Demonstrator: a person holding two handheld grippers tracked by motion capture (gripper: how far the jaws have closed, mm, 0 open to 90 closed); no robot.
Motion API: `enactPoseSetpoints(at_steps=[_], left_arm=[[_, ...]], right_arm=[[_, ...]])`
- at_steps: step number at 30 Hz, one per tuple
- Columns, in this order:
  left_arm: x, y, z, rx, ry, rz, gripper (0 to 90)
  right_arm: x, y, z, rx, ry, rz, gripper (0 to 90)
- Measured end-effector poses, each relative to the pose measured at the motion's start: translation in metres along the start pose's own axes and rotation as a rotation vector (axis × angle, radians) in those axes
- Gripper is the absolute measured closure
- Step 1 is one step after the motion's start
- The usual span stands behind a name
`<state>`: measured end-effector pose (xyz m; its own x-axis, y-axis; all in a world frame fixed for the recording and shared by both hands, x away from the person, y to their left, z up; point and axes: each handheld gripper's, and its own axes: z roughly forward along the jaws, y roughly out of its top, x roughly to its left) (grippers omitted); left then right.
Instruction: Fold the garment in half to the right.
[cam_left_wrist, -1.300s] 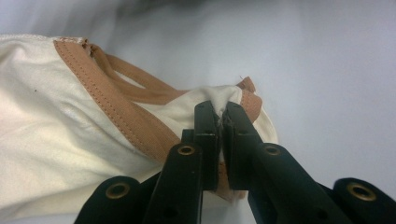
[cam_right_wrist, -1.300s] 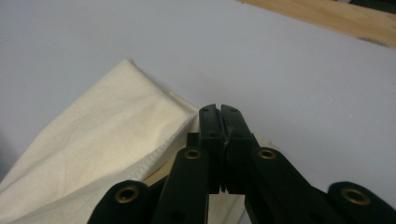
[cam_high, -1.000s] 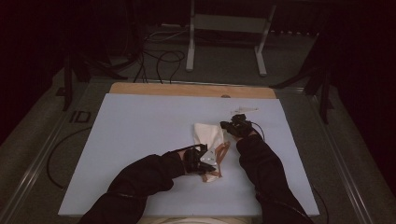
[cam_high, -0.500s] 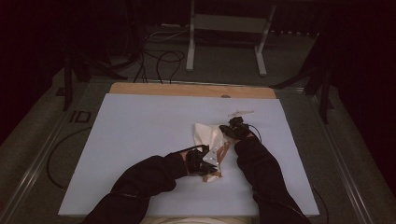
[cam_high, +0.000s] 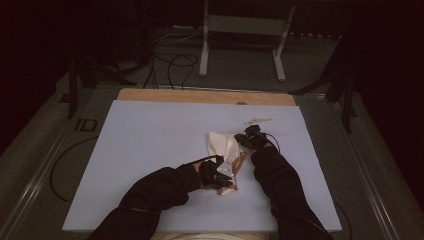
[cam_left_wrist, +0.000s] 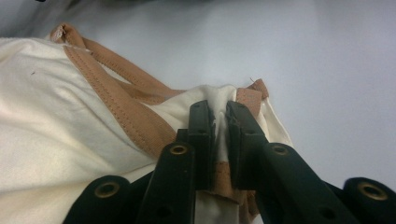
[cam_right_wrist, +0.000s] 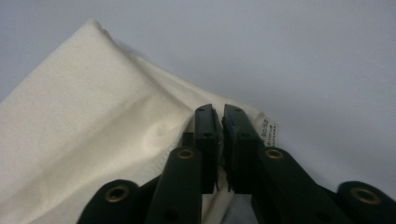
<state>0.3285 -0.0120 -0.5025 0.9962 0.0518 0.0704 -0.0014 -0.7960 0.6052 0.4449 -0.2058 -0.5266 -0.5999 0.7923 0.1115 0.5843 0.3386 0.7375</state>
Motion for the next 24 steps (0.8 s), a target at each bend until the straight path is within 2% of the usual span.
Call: enactPoseSetpoints(at_steps=[1, 2, 3, 6, 8, 11, 13, 14, 18, 19, 21, 23, 24], left_arm=[[-0.001, 0.001, -0.001, -0.004, -0.005, 0.004, 80.2], [-0.001, 0.001, -0.003, -0.011, -0.007, 0.009, 77.0], [-0.002, 0.001, -0.004, -0.016, -0.016, 0.011, 73.1], [-0.007, 0.003, -0.008, -0.038, -0.009, 0.025, 56.6], [-0.008, 0.004, -0.012, -0.052, -0.014, 0.03, 52.3], [-0.008, 0.005, -0.021, -0.079, -0.012, 0.02, 47.8], [-0.008, 0.005, -0.021, -0.079, -0.012, 0.02, 45.9], [-0.008, 0.005, -0.031, -0.106, -0.003, 0.008, 43.4], [-0.007, 0.003, -0.041, -0.137, 0.006, -0.013, 36.2], [-0.006, 0.002, -0.047, -0.156, 0.009, -0.03, 36.2], [-0.005, 0.0, -0.055, -0.18, 0.017, -0.051, 29.4], [-0.003, -0.003, -0.062, -0.208, 0.015, -0.083, 23.3], [-0.003, -0.005, -0.065, -0.215, 0.012, -0.08, 17.9]], right_arm=[[0.0, 0.0, -0.001, 0.003, -0.001, 0.0, 81.3], [0.0, 0.002, -0.002, 0.001, 0.0, 0.003, 73.5], [0.0, 0.002, -0.003, -0.001, -0.002, -0.004, 70.9], [0.0, 0.006, -0.009, -0.007, -0.009, -0.01, 54.3], [-0.001, 0.008, -0.013, -0.011, -0.017, -0.015, 46.9], [-0.003, 0.012, -0.022, -0.022, -0.016, -0.004, 40.4], [-0.003, 0.013, -0.025, -0.027, -0.013, 0.003, 40.4], [-0.003, 0.016, -0.032, -0.031, -0.015, 0.004, 34.0], [-0.002, 0.018, -0.04, -0.049, -0.009, 0.013, 27.6], [-0.002, 0.019, -0.043, -0.057, -0.003, 0.017, 25.3], [0.0, 0.021, -0.052, -0.073, 0.02, 0.011, 18.2], [0.003, 0.023, -0.058, -0.085, 0.038, 0.005, 15.1], [0.004, 0.024, -0.06, -0.088, 0.048, -0.005, 13.7]])
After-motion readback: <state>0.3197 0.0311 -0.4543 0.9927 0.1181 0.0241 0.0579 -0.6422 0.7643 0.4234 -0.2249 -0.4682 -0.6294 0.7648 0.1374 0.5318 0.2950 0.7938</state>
